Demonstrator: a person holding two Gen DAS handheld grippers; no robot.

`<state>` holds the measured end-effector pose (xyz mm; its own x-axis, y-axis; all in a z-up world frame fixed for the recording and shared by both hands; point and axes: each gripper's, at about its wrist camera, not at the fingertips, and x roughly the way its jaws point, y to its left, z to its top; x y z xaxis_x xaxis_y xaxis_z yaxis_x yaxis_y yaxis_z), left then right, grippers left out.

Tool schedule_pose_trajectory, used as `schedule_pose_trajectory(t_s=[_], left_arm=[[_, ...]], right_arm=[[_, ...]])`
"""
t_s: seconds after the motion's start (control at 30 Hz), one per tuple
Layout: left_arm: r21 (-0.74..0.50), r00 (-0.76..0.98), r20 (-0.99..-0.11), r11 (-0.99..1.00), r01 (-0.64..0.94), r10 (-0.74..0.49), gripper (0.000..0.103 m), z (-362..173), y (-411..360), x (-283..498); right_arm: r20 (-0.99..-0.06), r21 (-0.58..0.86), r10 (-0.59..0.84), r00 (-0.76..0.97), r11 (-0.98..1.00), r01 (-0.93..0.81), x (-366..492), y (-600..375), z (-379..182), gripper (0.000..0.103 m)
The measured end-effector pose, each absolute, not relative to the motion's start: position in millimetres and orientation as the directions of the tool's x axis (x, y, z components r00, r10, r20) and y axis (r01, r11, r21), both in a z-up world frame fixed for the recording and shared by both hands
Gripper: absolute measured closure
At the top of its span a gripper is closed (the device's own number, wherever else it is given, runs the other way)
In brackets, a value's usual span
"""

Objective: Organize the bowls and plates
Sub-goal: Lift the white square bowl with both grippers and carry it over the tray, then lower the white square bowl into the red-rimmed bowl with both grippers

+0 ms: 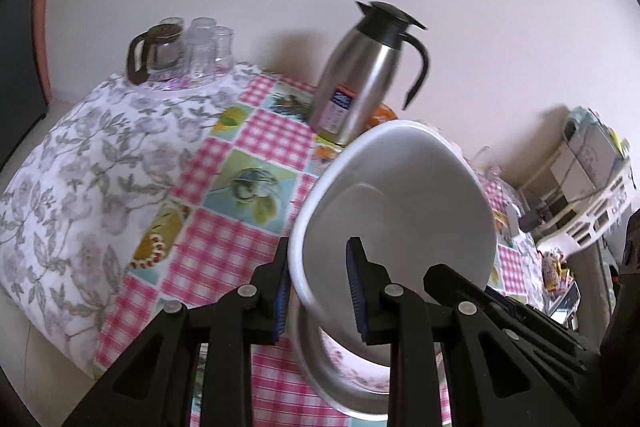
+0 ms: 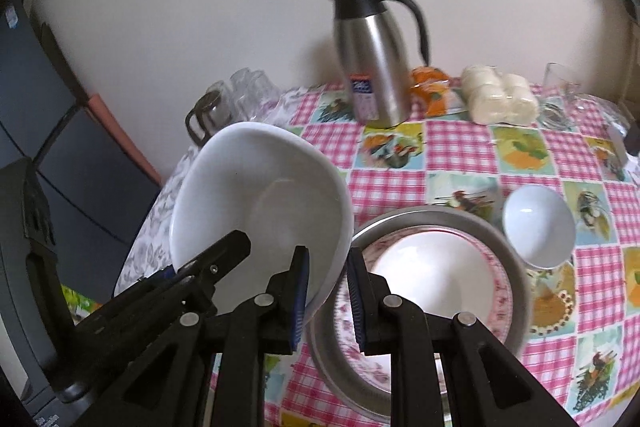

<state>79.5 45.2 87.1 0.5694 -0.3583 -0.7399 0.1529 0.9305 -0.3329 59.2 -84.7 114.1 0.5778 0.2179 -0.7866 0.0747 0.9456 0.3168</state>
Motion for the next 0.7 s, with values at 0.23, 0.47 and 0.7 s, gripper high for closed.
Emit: schedule_pose_trajectory(t_s=[0.23,0.47,0.7], left_arm=[[-0.311,0.563,-0.737,0.927,0.21,-0.375,0.077,87,13,68],[-0.275,0.56,-0.739,0.927,0.256,-0.374,0.077,87,-15,56],[-0.25,0.544,-0.754,0.927,0.28,-0.368,0.077,81,-38,49]], right_arm=[[-0.762,0.354,0.206,0.614,0.926,0.129,34,-116,106,0.082],[-0.746,0.406,0.208,0.633,0.895,0.184,17,-147,91,0.082],[-0.73,0.424,0.2,0.654,0.883,0.203,3,-168,89,0.082]])
